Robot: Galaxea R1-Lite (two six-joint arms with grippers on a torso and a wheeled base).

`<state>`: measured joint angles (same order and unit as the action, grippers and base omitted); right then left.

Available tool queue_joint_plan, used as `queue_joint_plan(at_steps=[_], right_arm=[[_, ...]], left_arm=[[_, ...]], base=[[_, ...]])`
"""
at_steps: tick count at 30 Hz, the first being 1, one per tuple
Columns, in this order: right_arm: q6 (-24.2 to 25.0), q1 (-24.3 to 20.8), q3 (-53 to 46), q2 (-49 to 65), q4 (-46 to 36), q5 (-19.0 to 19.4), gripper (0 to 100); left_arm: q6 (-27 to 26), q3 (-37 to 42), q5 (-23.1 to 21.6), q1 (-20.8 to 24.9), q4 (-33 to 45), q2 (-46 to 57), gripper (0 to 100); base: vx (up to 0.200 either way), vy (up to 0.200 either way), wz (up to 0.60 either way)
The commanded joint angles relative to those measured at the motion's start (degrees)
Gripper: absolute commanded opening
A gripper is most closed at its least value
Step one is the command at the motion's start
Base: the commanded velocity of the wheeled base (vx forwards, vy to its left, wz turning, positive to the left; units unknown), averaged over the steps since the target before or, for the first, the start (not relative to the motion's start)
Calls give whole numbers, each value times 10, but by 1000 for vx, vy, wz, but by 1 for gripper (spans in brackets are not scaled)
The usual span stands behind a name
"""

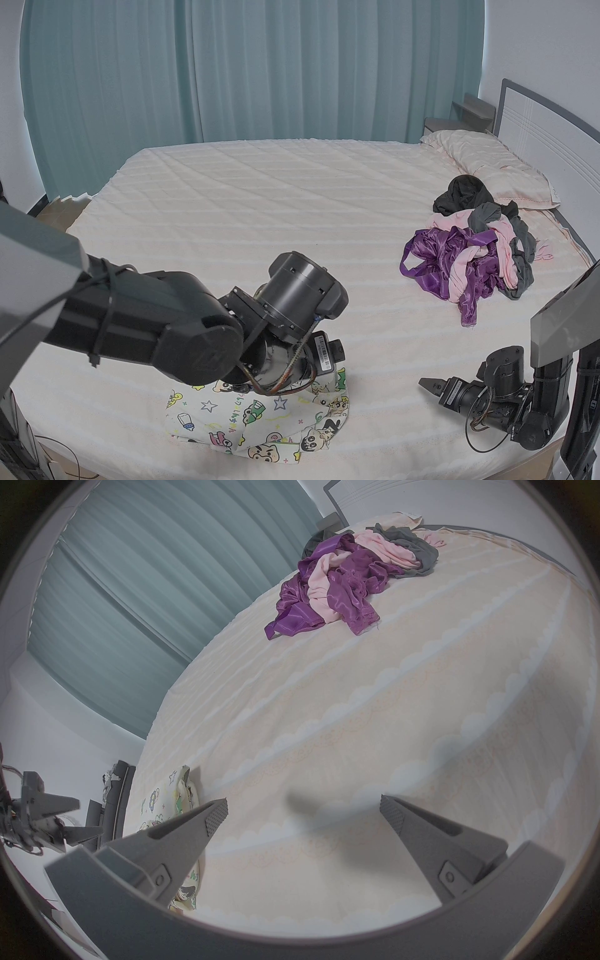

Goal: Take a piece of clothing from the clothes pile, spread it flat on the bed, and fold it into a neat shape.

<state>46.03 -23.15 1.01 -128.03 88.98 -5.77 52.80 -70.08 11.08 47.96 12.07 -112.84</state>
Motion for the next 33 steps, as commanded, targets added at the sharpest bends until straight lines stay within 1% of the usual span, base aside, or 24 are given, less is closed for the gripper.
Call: queue_joint_plan(at_steps=[1, 3, 5, 8, 9, 11, 12, 13, 14, 15, 16, 17, 19, 21, 22, 24, 25, 26, 29, 33], right_arm=[[0, -2, -8, 0, 3, 1, 100], [0, -2, -9, 0, 3, 0, 100], [0, -3, -9, 0, 3, 0, 100], [1, -2, -9, 1, 3, 0, 100], [1, -2, -9, 1, 3, 0, 100], [2, -2, -9, 1, 3, -1, 100], [2, -2, -9, 1, 3, -5, 100], [2, -2, -9, 1, 3, -5, 100], [2, -3, -9, 1, 3, -10, 100], [2, -3, -9, 2, 3, -12, 100], [2, -3, -9, 2, 3, -14, 100], [2, -3, -9, 4, 3, -14, 100], [2, -3, -9, 4, 3, -21, 100], [2, -3, -9, 4, 3, -22, 100], [2, -4, -9, 5, 3, -24, 100], [4, -7, -9, 4, 3, -24, 100], [4, -7, -9, 4, 3, -24, 100], [4, -5, -9, 4, 3, -24, 100], [4, -5, -9, 4, 3, -24, 100], [5, -2, -9, 1, 3, -24, 100]], left_arm=[[12, 20, -1, -7, 23, 76, 100], [17, 36, -3, -19, 30, 97, 100], [30, 84, -7, -46, 24, 124, 100], [49, 120, -7, -74, 23, 139, 100], [60, 139, -8, -94, 16, 153, 100], [71, 163, -16, -109, 7, 173, 100], [78, 188, -27, -117, -7, 191, 100], [78, 188, -27, -117, -7, 191, 100], [78, 222, -40, -124, -34, 210, 100], [79, 236, -43, -126, -44, 216, 100], [80, 258, -44, -137, -62, 226, 100], [81, 262, -44, -140, -65, 227, 100], [82, 297, -46, -164, -86, 235, 100], [83, 312, -46, -173, -94, 235, 100], [91, 333, -45, -184, -114, 233, 100], [104, 350, -46, -190, -144, 234, 100], [104, 350, -46, -190, -144, 234, 100], [110, 370, -48, -192, -175, 235, 100], [110, 388, -48, -192, -208, 232, 100], [111, 383, -44, -195, -212, 227, 100]], base=[[0, 0, 0], [0, 0, 0], [0, 0, 0], [0, 0, 0], [0, 0, 0], [0, 0, 0], [0, 0, 0], [0, 0, 0], [0, 0, 0], [0, 0, 0], [0, 0, 0], [0, 0, 0], [0, 0, 0], [-200, 0, 0], [-200, 0, 0], [-200, 0, 0], [-200, 0, 0], [0, 0, 0], [0, 0, 0], [0, 0, 0]])
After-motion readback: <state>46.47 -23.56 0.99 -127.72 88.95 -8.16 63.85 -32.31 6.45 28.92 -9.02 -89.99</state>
